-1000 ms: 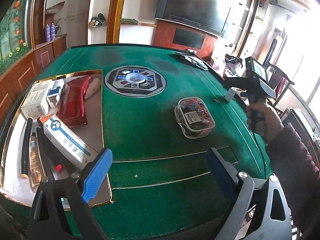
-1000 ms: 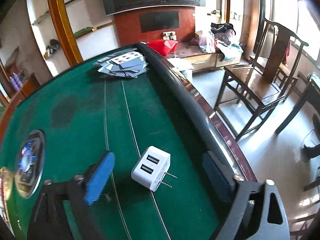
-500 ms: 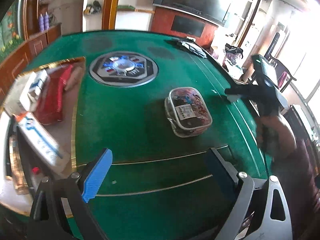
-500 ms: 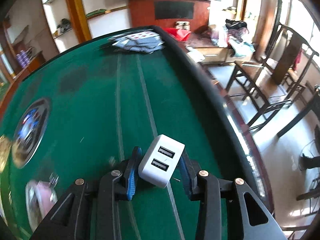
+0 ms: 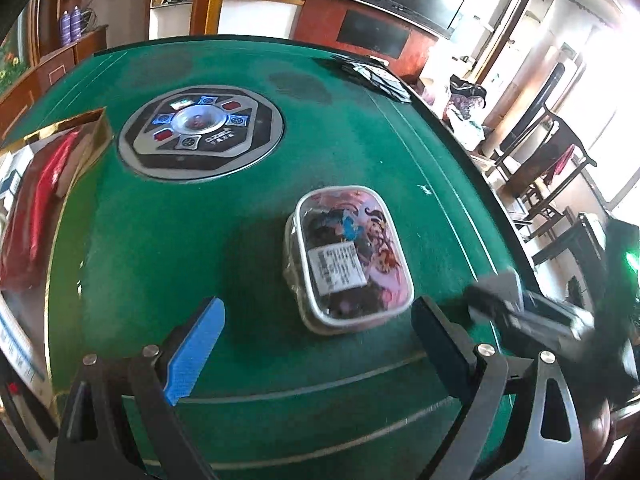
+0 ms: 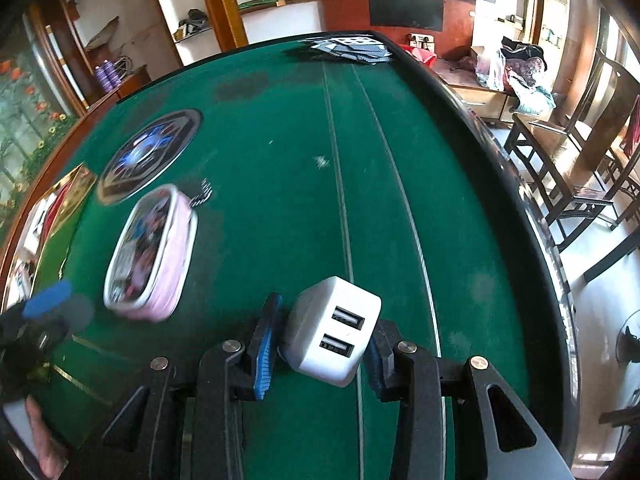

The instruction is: Organize objects

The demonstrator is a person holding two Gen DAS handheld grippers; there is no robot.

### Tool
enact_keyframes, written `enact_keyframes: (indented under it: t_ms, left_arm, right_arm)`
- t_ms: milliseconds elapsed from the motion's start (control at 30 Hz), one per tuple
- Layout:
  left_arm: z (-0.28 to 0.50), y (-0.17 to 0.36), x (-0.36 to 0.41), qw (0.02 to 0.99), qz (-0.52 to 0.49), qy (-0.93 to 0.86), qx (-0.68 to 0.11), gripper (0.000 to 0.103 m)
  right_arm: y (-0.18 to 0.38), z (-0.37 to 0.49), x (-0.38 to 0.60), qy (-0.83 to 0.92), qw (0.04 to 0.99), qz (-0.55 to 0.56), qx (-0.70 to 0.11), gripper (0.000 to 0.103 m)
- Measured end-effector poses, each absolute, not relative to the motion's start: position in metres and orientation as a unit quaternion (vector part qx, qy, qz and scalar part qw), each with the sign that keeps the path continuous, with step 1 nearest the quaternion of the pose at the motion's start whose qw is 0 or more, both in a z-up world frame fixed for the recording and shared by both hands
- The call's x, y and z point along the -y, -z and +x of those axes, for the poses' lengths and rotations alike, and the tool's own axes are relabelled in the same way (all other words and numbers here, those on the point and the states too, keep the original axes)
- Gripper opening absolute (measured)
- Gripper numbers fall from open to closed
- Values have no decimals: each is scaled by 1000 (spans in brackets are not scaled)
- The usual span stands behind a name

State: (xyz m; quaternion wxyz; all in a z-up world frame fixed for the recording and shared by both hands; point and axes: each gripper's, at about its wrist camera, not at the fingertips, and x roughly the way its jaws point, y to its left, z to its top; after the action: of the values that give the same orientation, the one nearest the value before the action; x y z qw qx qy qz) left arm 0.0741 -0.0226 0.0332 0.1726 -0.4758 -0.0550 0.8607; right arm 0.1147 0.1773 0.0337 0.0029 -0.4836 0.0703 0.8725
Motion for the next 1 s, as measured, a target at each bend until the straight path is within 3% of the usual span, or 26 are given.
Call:
enact_keyframes:
  t_ms: [167, 300, 533, 600, 1000]
  left_arm:
    - [57, -24, 4, 140, -475, -868, 31, 94]
    - [46, -19, -10, 144, -472, -870, 20, 102]
    - [39, -5, -36, 151, -480, -863, -40, 103]
    - [43, 0, -47, 144, -476, -864, -82, 103]
    - [34, -2, -51, 147, -468, -868, -79, 103]
  right_arm:
    - [-31, 129, -173, -876, 8, -477, -75, 42]
    - [-29, 130, -172, -877, 11, -473, -81, 46]
    - [-27, 134, -173, -882, 10, -462, -91, 47]
    - [-27, 135, -175, -883, 2, -459, -100, 51]
    - [-25, 141, -165, -889, -8, -448, -90, 75]
